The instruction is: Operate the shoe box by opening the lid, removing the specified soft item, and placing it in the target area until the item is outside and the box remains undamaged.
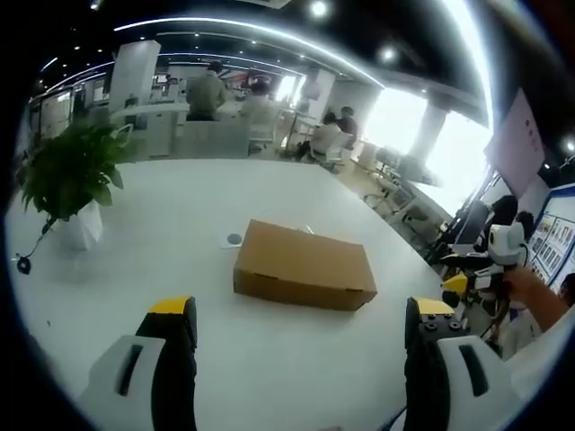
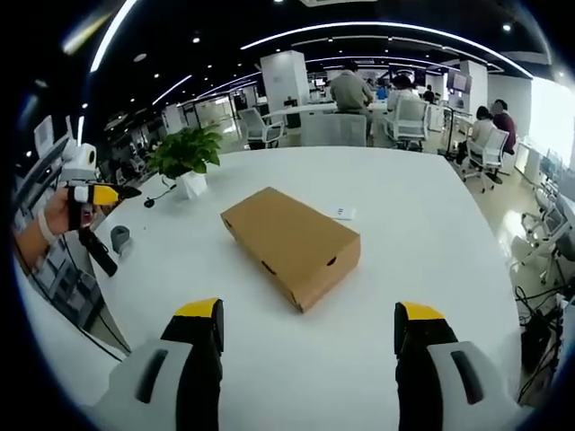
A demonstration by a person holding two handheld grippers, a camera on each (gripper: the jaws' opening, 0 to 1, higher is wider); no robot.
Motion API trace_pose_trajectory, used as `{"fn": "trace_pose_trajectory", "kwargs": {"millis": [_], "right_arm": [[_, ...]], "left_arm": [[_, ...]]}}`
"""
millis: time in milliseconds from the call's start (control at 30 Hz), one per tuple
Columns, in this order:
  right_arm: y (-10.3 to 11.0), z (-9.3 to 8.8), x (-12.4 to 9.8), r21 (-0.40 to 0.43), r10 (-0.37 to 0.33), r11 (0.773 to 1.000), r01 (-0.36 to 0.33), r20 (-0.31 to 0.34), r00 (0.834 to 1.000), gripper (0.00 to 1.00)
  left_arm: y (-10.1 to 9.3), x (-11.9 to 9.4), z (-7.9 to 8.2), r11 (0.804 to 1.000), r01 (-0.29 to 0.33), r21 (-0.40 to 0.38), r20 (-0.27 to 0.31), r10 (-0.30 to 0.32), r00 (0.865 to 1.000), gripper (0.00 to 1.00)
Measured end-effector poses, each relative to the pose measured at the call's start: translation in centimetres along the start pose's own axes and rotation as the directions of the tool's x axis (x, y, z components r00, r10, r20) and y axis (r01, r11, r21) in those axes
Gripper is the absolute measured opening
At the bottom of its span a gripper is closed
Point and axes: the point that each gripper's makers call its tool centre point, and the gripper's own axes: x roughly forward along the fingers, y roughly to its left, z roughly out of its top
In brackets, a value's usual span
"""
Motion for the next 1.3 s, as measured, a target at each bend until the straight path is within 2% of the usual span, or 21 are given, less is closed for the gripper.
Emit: {"fn": "trace_pose_trajectory", "kwargs": {"millis": [100,200,367,667,833,967,1100,1300], "right_arm": [[-0.1,0.0,-0.1,0.003,-0.003,1.0,0.003,0.005,1.0,0.79],[-0.9,-0.8,-0.7,0.022,-0.025,0.999,0.026,-0.024,0.999,0.79],[-1.0,-1.1,-0.9,0.053,-0.032,0.998,0.035,-0.048,0.998,0.79],[-0.5,-0.7,-1.0,0.098,-0.017,0.995,0.018,-0.015,1.0,0.79],[-0.7,-1.1,-0.5,0.078,-0.013,0.997,0.014,-0.023,1.0,0.79],[-1.4,-1.4,-0.1,0.093,-0.009,0.996,0.011,-0.022,1.0,0.78],[-1.2,-1.3,0.1,0.094,-0.002,0.996,0.005,-0.022,1.0,0.77],[-0.9,-0.4,1.5,0.133,0.016,0.991,-0.019,0.026,1.0,0.73]], "left_arm": [[-0.1,0.2,0.1,1.0,0.003,0.008,-0.005,-0.003,1.0,0.99],[-0.3,0.2,0.0,1.0,-0.002,0.007,-0.018,0.002,1.0,0.99],[-0.3,-0.1,-0.3,1.0,-0.003,0.006,-0.024,0.003,1.0,0.99],[-2.3,0.1,-0.6,1.0,0.018,0.015,-0.028,-0.017,0.999,0.99],[-3.0,0.4,-0.9,1.0,0.027,0.011,-0.03,-0.027,0.999,0.99],[-3.1,0.3,-1.6,0.999,0.03,0.011,-0.048,-0.029,0.998,0.99],[-3.0,0.0,-2.0,1.0,0.025,0.01,-0.06,-0.024,0.998,0.99],[-3.3,-0.2,-2.1,0.999,0.028,0.014,-0.057,-0.027,0.998,0.99]]}}
